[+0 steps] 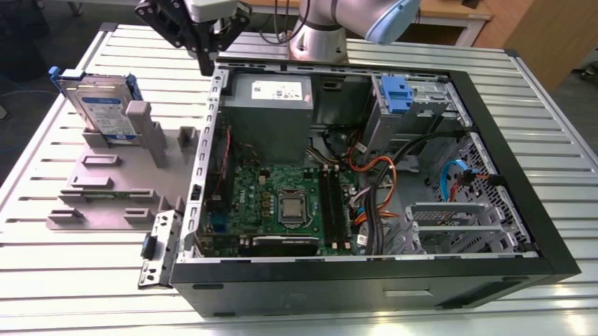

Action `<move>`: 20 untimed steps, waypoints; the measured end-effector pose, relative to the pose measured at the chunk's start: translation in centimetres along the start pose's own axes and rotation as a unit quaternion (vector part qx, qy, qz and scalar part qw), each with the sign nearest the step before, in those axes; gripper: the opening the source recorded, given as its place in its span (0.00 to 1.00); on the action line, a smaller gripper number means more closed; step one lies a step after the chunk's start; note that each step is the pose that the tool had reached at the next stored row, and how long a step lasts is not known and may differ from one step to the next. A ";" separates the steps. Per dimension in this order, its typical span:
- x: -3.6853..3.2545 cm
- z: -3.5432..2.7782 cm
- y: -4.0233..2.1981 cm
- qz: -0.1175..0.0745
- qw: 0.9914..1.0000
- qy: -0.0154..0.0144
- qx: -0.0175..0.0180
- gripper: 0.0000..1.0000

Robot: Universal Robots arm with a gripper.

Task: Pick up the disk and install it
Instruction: 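Reach for the disk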

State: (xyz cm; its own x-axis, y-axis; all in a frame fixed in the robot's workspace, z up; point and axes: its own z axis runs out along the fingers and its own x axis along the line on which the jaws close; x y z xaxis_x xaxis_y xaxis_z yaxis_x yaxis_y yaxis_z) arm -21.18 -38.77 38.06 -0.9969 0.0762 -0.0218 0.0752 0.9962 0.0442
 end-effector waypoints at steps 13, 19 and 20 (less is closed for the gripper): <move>0.26 0.05 -0.02 0.000 1.000 0.000 0.000 0.11; 0.37 0.08 -0.03 0.000 1.000 0.000 0.000 0.11; 0.39 0.08 -0.03 0.000 1.000 0.000 0.000 0.11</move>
State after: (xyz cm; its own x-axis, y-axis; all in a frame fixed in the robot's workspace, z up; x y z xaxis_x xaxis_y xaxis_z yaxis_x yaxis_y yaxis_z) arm -21.58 -38.77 37.97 -0.9969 0.0762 -0.0217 0.0752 0.9962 0.0442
